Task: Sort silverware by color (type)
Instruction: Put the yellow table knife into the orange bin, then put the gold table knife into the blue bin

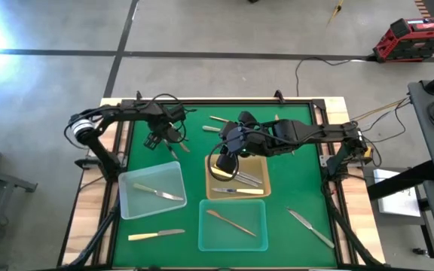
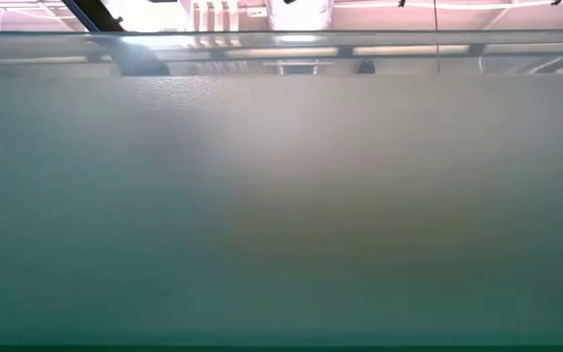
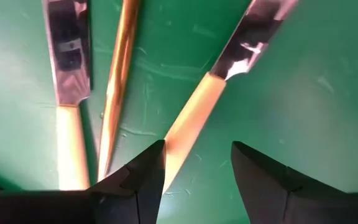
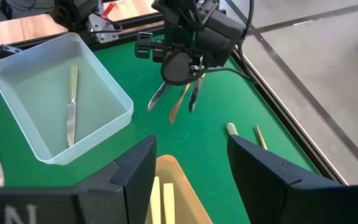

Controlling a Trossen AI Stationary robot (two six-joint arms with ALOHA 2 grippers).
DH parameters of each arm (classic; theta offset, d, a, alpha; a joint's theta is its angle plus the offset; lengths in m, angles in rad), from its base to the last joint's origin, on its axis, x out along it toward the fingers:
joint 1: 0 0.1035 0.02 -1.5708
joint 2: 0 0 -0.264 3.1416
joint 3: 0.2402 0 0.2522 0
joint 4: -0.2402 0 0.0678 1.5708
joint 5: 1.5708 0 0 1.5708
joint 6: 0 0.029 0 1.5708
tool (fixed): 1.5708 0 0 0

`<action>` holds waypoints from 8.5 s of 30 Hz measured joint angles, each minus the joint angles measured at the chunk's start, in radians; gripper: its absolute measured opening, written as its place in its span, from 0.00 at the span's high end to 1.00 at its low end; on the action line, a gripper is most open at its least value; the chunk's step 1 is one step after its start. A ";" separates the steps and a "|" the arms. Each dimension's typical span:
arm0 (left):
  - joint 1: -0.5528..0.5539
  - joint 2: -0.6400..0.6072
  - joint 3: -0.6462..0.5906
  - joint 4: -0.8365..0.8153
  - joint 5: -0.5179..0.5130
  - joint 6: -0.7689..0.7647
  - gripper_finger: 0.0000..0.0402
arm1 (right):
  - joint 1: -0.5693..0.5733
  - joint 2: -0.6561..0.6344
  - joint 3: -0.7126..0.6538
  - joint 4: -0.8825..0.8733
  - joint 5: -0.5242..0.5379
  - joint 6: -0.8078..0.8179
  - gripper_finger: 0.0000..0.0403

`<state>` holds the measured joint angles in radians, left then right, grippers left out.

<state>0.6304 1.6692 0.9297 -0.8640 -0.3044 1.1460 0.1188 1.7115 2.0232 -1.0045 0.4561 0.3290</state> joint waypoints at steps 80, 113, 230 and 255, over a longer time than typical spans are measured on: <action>-0.573 0.064 0.351 0.410 0.454 -1.085 0.88 | -0.046 -0.114 0.000 -0.221 -0.002 0.065 0.53; -0.297 -0.126 0.401 -0.228 0.263 -0.856 0.81 | -0.046 -0.167 -0.001 -0.380 0.000 0.063 0.53; -0.545 -0.066 0.569 0.126 0.480 -1.095 1.00 | -0.046 -0.163 -0.045 -0.365 0.016 0.011 0.53; -1.114 0.062 0.581 0.360 0.160 -1.573 0.98 | -0.046 -0.163 -0.045 -0.365 0.016 0.011 0.53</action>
<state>-0.4835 1.7313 1.5108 -0.5042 -0.1448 -0.4266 0.0731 1.5482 1.9781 -1.3693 0.4718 0.3397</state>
